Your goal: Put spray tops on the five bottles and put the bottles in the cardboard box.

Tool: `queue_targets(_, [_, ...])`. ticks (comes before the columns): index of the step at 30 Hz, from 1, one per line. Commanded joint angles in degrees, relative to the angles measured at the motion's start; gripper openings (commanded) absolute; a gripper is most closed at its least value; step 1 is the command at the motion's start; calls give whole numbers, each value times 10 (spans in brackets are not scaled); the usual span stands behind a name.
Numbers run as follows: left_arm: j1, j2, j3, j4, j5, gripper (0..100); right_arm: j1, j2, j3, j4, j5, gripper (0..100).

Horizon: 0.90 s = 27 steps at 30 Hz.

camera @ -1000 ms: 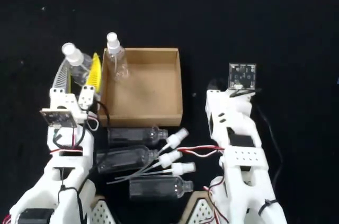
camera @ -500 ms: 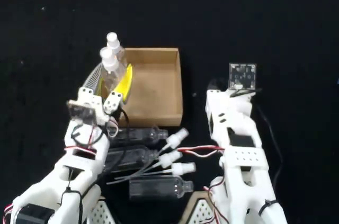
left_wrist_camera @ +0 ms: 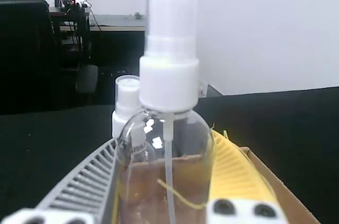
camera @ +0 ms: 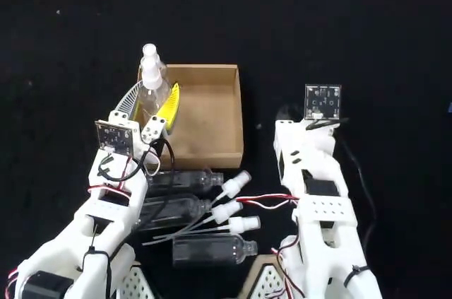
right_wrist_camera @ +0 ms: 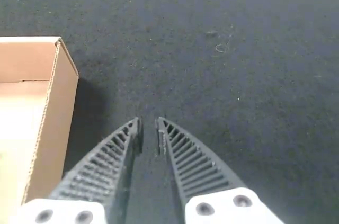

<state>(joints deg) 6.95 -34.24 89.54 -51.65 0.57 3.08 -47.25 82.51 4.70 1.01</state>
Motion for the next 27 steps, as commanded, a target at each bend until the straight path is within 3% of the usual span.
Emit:
queue_targets(1, [-17,4,-35,-4,3,29,-9,-21,-5,-17,5,25])
queue_targets(6, [-18,59,-38,-12,3,29,-9,-21,-5,-17,5,25])
queue_targets(19, [-33,335,-80,-296,3,29,-9,-21,-4,-17,6,25])
queue_targets(27, [-46,425,-91,-374,3,29,-9,-21,-4,-17,6,25])
